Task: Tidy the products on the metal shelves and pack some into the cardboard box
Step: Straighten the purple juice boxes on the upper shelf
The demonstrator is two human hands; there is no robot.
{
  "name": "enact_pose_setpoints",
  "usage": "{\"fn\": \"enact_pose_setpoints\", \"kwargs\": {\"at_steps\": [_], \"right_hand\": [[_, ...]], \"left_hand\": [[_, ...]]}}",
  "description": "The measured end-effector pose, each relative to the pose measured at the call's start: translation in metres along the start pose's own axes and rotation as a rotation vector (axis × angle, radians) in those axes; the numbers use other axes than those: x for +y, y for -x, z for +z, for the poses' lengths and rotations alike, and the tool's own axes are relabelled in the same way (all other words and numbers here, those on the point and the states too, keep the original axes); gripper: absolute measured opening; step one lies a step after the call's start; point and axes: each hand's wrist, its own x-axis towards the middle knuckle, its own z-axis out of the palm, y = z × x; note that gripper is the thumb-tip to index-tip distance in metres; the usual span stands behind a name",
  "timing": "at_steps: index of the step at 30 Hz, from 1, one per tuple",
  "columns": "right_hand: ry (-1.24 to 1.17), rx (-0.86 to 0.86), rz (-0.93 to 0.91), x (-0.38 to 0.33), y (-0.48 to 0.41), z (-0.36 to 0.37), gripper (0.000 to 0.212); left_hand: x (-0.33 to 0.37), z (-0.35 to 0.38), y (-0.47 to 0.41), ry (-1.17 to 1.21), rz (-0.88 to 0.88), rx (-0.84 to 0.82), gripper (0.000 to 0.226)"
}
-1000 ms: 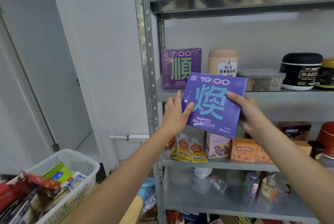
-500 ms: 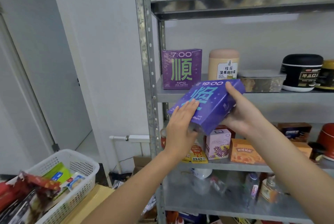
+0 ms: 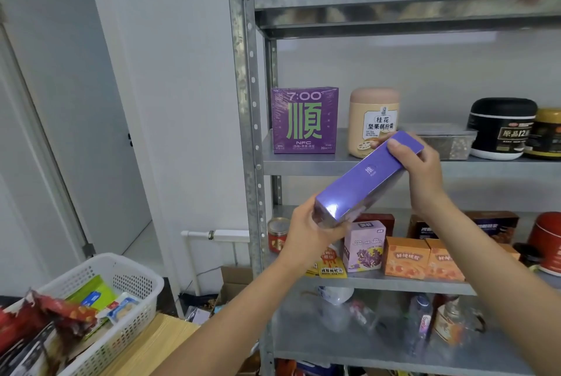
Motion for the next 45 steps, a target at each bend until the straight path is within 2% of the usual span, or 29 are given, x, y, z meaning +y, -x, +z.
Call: {"fn": "enact_pose_setpoints", "kwargs": {"at_steps": [2, 4, 6, 7, 9, 11, 13, 16, 18, 20, 25, 29, 31, 34, 37, 40, 45], "right_hand": [[-0.010, 0.090, -0.007, 0.000, -0.004, 0.001, 0.052], [-0.011, 0.144, 0.001, 0.002, -0.006, 0.004, 0.033], [-0.012, 0.175, -0.014, 0.005, -0.006, 0.006, 0.021], [0.001, 0.182, -0.039, 0.006, -0.005, 0.007, 0.024], [0.076, 0.176, -0.110, 0.010, -0.002, 0.010, 0.027], [0.167, 0.187, -0.171, 0.010, -0.001, 0.016, 0.028], [0.228, 0.235, -0.204, 0.011, -0.004, 0.020, 0.039], [0.302, 0.257, -0.240, 0.011, -0.008, 0.025, 0.061], [0.365, 0.237, -0.254, 0.008, -0.009, 0.027, 0.066], [0.447, 0.203, -0.262, 0.003, -0.011, 0.030, 0.068], [0.651, 0.051, -0.273, -0.002, -0.017, 0.030, 0.055], [0.823, 0.067, -0.301, 0.012, -0.012, 0.009, 0.049], [0.797, 0.089, -0.272, 0.017, -0.010, 0.001, 0.053], [0.643, 0.083, -0.197, 0.018, -0.014, -0.003, 0.073], [0.547, -0.010, -0.061, 0.010, -0.020, -0.002, 0.072], [0.589, 0.003, -0.055, 0.004, -0.021, -0.001, 0.066], [0.633, 0.010, -0.006, -0.003, -0.018, 0.001, 0.076]], "left_hand": [[0.003, 0.003, 0.001, -0.010, -0.023, -0.029, 0.048], [0.008, 0.006, 0.005, 0.007, -0.032, -0.049, 0.055], [0.010, 0.007, 0.010, 0.044, 0.015, -0.046, 0.077], [0.010, 0.006, 0.011, 0.037, 0.056, -0.039, 0.088], [0.013, 0.003, 0.013, -0.051, 0.111, -0.048, 0.095], [0.016, 0.002, 0.015, -0.151, 0.094, -0.069, 0.089], [0.016, 0.003, 0.018, -0.187, 0.044, -0.071, 0.073], [0.013, 0.006, 0.022, -0.154, -0.020, -0.042, 0.050], [0.010, 0.007, 0.024, -0.093, -0.037, -0.020, 0.044], [0.008, 0.008, 0.025, -0.048, -0.052, 0.006, 0.042], [0.012, -0.006, 0.026, 0.170, -0.166, 0.049, 0.041], [0.014, -0.025, 0.028, 0.358, -0.197, 0.061, 0.064], [0.012, -0.029, 0.030, 0.436, -0.196, 0.051, 0.068], [0.007, -0.029, 0.032, 0.553, -0.221, 0.036, 0.069], [0.001, -0.028, 0.033, 0.595, -0.250, 0.029, 0.063], [0.000, -0.034, 0.031, 0.545, -0.263, -0.023, 0.055], [0.004, -0.045, 0.029, 0.315, -0.211, -0.069, 0.094]]}}
